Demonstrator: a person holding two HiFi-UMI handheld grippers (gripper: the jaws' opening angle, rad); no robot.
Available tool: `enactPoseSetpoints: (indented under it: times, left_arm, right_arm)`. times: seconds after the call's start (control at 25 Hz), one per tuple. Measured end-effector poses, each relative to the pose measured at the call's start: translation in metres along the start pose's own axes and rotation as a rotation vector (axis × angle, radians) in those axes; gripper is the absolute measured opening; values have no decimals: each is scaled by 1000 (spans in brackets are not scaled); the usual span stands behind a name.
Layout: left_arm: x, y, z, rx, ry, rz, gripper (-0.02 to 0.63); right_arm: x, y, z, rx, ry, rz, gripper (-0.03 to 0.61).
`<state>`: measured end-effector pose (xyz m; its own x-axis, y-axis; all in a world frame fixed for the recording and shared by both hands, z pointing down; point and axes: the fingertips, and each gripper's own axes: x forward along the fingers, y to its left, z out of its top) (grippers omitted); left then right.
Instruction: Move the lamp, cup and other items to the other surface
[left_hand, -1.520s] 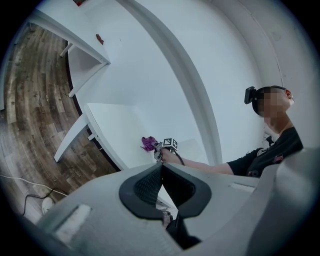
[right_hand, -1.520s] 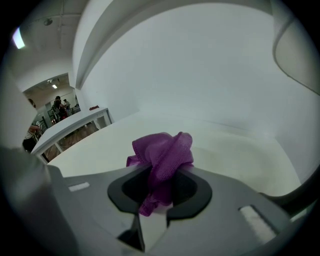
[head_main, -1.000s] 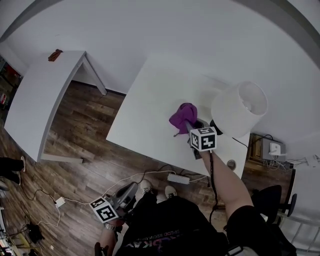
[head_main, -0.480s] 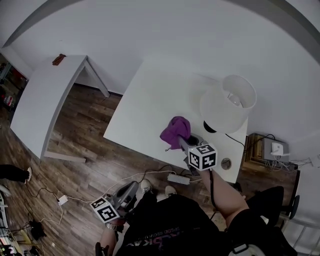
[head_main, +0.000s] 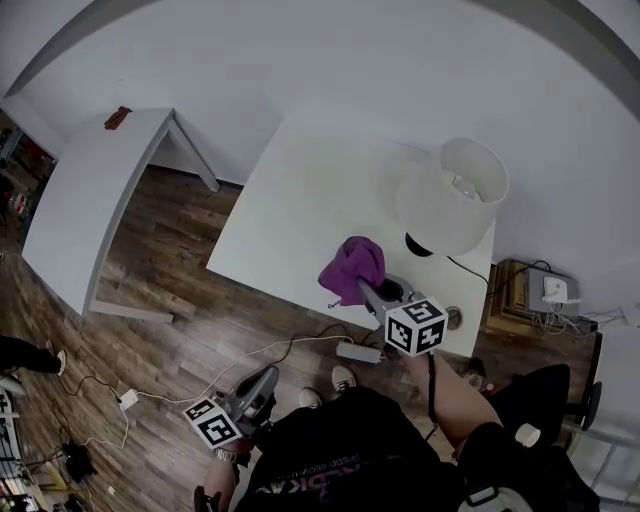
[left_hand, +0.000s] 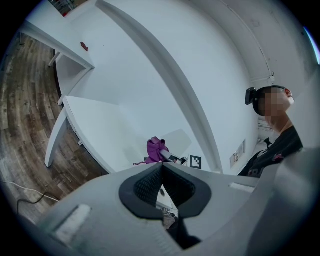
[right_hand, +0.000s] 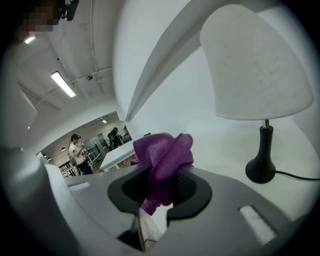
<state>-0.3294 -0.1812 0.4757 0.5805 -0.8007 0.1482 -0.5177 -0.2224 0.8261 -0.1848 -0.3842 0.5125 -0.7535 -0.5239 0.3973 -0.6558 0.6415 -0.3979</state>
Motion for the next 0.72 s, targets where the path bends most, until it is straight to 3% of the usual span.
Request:
enactPoseSetpoints:
  times: [0.36,0.72]
  left_arm:
    - [-21,-6,-9,1,61,-73,-3]
    - [-54,-15,-35,-14,122,-166,-3]
  right_arm:
    - [-35,41,-9,21,-52,-38,86]
    - [-76,120,-45,53,-73,-34,86]
